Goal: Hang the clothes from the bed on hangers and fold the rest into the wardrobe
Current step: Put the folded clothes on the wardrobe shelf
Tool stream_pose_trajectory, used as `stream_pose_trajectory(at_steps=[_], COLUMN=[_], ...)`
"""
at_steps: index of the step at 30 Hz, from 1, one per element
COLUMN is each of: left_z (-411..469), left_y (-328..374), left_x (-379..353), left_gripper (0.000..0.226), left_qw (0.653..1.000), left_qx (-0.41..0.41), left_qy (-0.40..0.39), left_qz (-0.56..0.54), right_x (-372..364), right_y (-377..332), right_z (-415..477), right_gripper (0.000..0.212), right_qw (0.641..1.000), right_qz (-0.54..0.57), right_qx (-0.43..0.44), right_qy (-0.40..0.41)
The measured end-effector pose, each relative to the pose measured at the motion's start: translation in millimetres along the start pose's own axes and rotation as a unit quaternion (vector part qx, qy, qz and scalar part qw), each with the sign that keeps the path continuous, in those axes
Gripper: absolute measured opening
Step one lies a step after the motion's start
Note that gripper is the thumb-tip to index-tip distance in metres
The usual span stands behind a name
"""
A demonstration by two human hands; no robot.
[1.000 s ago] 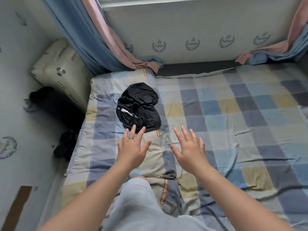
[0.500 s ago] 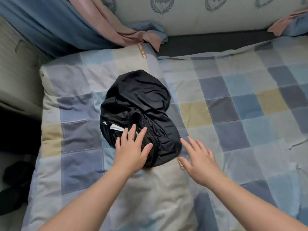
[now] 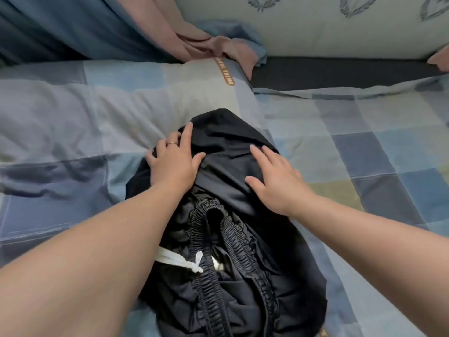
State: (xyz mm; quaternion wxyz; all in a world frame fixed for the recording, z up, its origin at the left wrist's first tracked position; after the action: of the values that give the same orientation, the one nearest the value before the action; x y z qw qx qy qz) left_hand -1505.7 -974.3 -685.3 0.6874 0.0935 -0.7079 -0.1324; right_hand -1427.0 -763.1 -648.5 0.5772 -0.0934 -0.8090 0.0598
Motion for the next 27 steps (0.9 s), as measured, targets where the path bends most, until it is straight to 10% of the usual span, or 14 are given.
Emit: stream_pose_trajectory(at_steps=[9,16,27], left_z=[9,21,-1], left_y=[-34,-33,-24], left_x=[-53,-55,-46], left_gripper=[0.06,0.045,0.024], left_qw=[0.996,0.997,0.993], left_qx=[-0.001,-0.009,-0.069], left_qy=[0.083,0.078,0.053], left_qz=[-0.015,0.002,0.083], right_x=[5,1,-23], right_y=[-40,-53,-28], right_z=[90,120,7], right_gripper=[0.083,0.016,0.008], right_qw=[0.995,0.997,0.996], right_qz=[-0.037,-0.027,0.024], right_qx=[0.087,0.072,0.064], right_qy=[0.013,-0.002,0.051])
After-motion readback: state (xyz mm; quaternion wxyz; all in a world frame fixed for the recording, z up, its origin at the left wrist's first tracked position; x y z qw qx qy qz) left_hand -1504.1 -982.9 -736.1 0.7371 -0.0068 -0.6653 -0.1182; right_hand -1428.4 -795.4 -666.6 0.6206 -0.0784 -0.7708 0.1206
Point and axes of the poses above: each hand's wrist, its own z-axis towards the middle knuckle, its own x-axis out of the back of the hand, y = z × x, the point moved 6 cm from there along z, towards the middle knuckle, and after that the axes turned 4 degrees about -z, right-handed, at the moved point
